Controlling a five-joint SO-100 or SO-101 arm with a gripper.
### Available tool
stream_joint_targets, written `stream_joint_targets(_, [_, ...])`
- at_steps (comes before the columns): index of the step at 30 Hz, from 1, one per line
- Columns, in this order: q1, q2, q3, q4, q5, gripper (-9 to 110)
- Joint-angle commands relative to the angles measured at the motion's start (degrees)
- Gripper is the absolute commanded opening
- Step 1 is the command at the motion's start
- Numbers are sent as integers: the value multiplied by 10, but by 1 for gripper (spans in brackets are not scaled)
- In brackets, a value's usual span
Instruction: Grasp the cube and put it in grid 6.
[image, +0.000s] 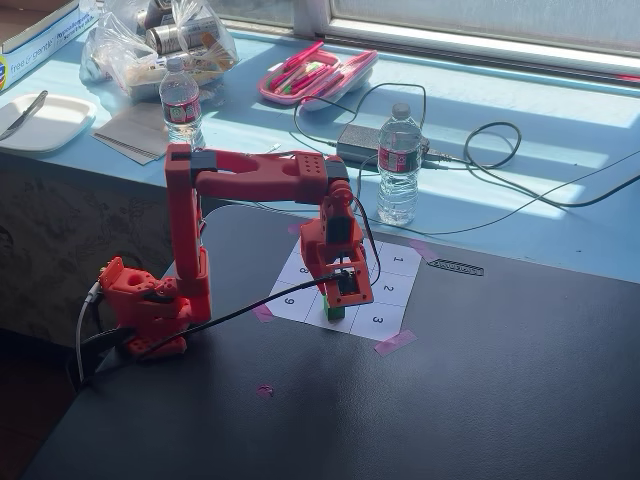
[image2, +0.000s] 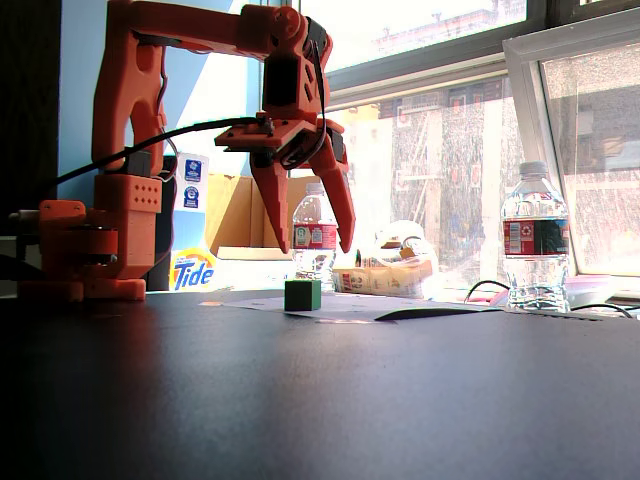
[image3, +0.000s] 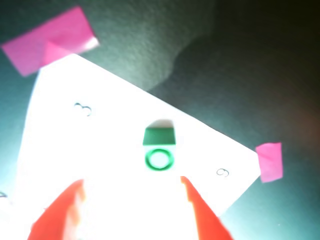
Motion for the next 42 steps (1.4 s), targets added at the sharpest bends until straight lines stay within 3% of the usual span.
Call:
stream_joint_targets(1, [34,54,-78,51,-9,19])
stream_joint_targets(4, [79,86,-117,81,-11,5])
stream_joint_targets(17, [236,234,-75,73,-62,0])
stream_joint_targets(35, [268,664,519,-140,-83,0])
stream_joint_targets(42, [292,736,669,-189,-91,0])
